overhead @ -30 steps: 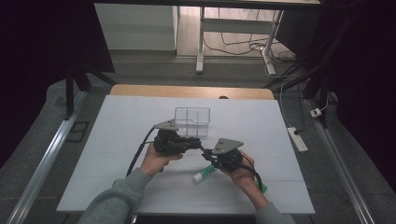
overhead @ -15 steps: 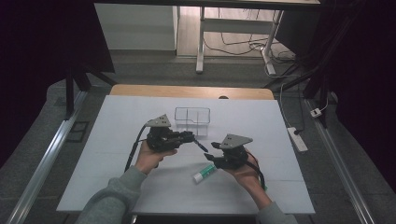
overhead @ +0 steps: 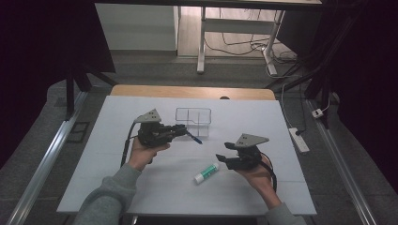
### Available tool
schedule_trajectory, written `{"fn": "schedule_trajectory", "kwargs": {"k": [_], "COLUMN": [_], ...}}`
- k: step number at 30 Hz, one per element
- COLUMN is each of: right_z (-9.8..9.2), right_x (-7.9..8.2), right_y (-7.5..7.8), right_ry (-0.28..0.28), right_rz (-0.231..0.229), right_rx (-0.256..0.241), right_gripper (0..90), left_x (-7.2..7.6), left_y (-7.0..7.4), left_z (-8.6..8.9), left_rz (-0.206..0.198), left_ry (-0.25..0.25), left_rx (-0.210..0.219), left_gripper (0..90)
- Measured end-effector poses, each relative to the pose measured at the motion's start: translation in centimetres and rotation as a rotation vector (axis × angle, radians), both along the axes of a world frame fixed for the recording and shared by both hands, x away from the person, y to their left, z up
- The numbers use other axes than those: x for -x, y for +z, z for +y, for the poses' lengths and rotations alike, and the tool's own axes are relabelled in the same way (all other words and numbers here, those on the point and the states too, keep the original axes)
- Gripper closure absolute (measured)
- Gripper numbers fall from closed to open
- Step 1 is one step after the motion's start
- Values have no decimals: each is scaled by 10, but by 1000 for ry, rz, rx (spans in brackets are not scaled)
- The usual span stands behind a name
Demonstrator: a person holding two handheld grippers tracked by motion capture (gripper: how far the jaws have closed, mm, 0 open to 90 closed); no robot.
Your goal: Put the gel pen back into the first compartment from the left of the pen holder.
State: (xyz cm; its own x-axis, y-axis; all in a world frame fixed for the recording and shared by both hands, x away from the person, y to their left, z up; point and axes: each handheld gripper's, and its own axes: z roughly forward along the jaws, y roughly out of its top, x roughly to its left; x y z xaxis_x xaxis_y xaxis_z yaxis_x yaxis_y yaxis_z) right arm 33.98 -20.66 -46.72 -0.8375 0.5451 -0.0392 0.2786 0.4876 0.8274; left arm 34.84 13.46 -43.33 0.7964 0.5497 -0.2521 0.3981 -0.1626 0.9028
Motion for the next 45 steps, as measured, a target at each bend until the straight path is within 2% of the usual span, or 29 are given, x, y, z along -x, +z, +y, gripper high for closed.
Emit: {"fn": "schedule_trajectory", "kwargs": {"k": [9, 16, 27, 37, 45], "right_z": [-28, -43, -47, -49, -48], "right_x": [2, 3, 2, 2, 1], "right_y": [0, 1, 0, 0, -1], "right_ry": [-55, -87, -99, -105, -100], "right_rz": [-1, -2, -9, -5, -5], "right_rx": [-3, -4, -1, -15, 0], "right_gripper": [402, 401, 401, 398, 392], "left_x": [0, -1, -3, -13, -29], "left_y": [4, 6, 8, 21, 33], "left_z": [9, 15, 21, 32, 31], "left_rz": [-18, -28, -30, -46, -45], "left_ry": [28, 42, 66, 122, 154], "left_rx": [-4, -1, 3, 1, -43], "left_gripper": [790, 789, 789, 790, 789]}}
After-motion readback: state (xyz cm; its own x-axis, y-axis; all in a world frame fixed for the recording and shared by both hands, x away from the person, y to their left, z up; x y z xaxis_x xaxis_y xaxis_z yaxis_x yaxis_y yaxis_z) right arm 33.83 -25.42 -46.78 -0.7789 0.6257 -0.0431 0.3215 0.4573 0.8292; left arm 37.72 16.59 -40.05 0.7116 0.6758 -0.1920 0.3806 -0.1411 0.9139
